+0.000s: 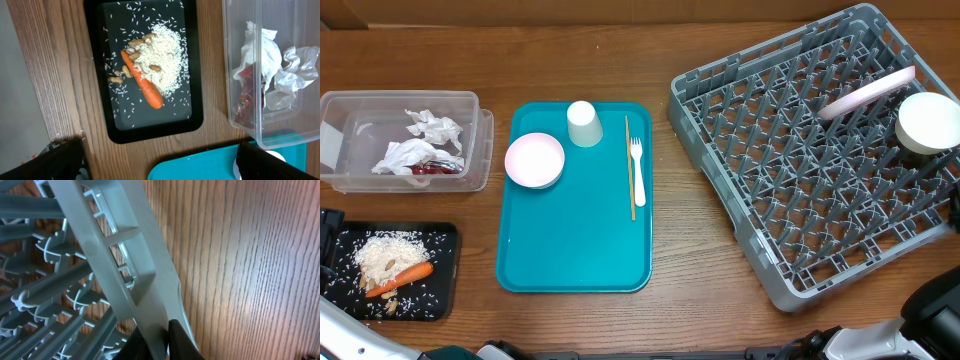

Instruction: Sort waste into correct bins and load items into the dishwasher

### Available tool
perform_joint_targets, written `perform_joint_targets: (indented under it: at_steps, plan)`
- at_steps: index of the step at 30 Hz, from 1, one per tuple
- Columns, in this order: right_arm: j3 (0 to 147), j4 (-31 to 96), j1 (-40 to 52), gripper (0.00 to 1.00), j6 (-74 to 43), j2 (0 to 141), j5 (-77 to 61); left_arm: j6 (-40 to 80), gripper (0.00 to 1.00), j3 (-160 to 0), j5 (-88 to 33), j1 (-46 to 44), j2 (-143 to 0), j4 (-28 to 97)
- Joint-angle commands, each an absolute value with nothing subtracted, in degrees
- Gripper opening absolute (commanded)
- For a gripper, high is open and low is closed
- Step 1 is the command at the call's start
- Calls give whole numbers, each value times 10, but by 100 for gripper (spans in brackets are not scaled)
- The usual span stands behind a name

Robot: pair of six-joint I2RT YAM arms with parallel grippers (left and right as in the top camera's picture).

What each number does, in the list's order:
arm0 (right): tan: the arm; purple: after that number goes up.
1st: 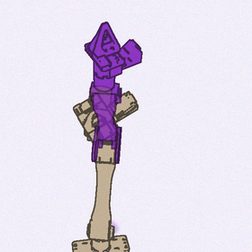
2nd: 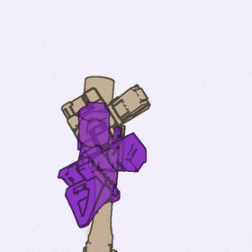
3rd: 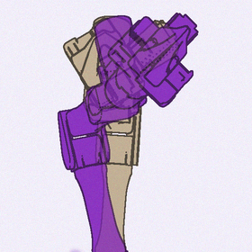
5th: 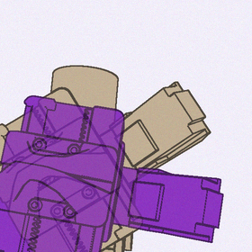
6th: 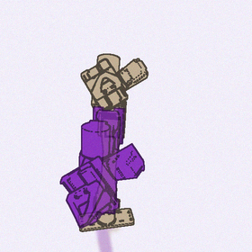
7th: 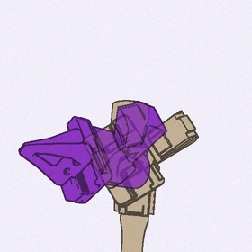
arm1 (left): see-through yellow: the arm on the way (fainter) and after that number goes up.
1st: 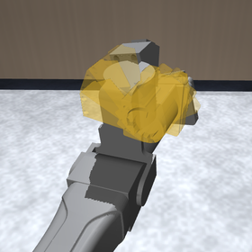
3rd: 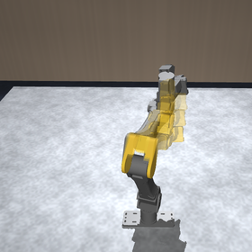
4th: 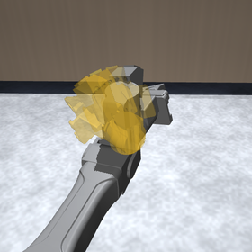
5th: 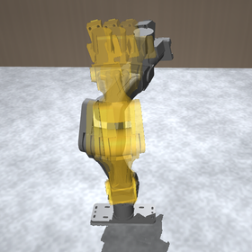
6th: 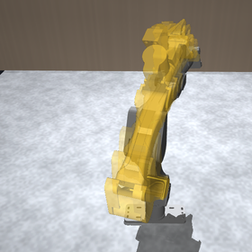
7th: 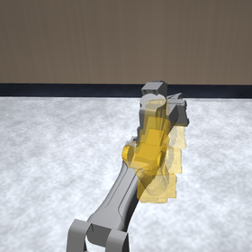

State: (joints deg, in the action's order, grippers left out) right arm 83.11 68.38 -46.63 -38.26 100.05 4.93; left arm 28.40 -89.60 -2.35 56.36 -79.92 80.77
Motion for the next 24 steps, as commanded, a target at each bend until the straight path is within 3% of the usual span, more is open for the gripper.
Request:
perform_joint_targets:
  at_steps: [1,4,7,14,19,21,24]
  plan:
    - [836,685,-476,15,-435,955,48,288,100,-897,-26,566,-794,808]
    - [836,687,-475,38,-431,955,42,288,100,-897,-26,566,-794,808]
    - [836,686,-475,50,-425,955,42,288,100,-897,-26,566,-794,808]
    - [848,668,-475,51,-374,943,8,288,100,-897,-26,566,-794,808]
    - [853,597,-450,55,-219,906,-206,288,100,-897,-26,566,-794,808]
    - [853,566,-390,60,-94,892,-319,288,100,-897,-26,566,-794,808]
    - [853,562,-296,68,-10,893,-315,288,100,-897,-26,566,-794,808]
